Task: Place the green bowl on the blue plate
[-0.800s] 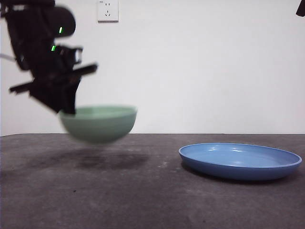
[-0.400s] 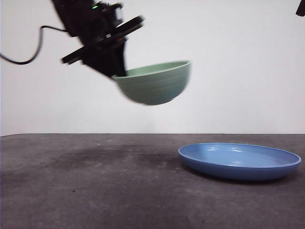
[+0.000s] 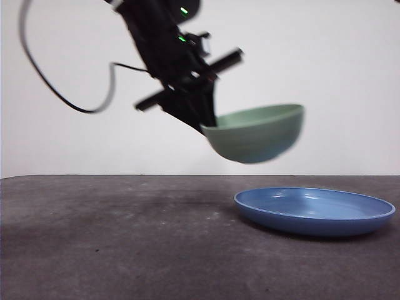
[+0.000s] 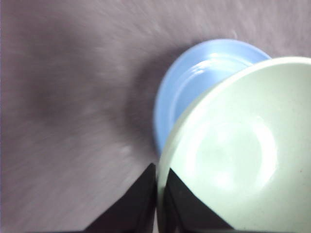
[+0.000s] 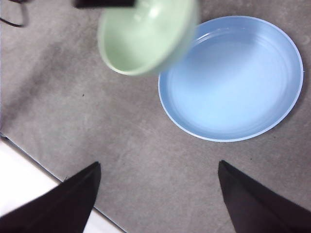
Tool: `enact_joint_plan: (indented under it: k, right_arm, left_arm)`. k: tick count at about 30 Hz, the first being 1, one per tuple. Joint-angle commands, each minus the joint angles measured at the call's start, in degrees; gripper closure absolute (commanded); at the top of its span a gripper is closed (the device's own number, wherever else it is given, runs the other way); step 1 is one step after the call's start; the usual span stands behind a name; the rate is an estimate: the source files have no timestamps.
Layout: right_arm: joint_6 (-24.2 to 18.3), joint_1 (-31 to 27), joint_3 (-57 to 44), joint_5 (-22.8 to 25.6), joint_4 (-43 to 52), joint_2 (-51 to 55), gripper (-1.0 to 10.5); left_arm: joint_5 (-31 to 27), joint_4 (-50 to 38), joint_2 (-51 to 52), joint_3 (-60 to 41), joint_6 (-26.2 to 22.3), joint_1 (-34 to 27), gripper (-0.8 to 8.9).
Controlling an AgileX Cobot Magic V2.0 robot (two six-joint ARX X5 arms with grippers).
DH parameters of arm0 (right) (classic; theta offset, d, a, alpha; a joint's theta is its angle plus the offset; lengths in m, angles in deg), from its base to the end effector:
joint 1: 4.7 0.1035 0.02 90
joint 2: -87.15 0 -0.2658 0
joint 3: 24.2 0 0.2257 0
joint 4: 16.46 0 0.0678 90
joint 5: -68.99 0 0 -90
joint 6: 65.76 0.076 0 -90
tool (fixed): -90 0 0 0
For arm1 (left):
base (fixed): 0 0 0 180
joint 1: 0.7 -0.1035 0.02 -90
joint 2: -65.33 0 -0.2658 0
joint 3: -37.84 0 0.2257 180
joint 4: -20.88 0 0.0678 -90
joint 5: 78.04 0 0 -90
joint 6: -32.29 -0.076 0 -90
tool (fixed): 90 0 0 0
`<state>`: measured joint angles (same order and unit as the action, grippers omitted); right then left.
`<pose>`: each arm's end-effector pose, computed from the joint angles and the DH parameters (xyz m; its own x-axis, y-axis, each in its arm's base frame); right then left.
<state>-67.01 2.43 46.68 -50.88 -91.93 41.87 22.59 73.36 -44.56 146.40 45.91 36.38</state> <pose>0.1170 0.0528 0.2877 0.4928 0.5636 -0.6630 -0.4426 0.8183 0.3666 0.3268 -0.2645 0.2332 0.3518 -0.4971 -0.7932 0.5088 0.8128 -0.2837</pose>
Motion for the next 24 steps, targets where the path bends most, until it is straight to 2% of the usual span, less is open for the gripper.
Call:
enact_joint_plan:
  k: [1,12,21,24]
  right_arm:
    - [0.87,0.24,1.22,-0.11,-0.31,0.90,5.6]
    - [1.29,0.24,1.22,-0.04,-2.23,4.76,5.6]
    - [1.27,0.24,1.22,0.11,-2.99,5.05,5.6]
    - [1.27,0.24,1.22,0.11,-2.99,5.05,5.6]
  left_arm:
    - [0.15,-0.66,-4.39,4.72,0.90,1.62,8.03]
    - [-0.35,2.14,-18.45,17.42,1.01,5.40,8.03]
    - [-1.77,2.49,-19.56,18.14,0.90,5.90,8.03]
    - [-1.77,3.26,-19.56,18.14,0.72,5.90,7.74]
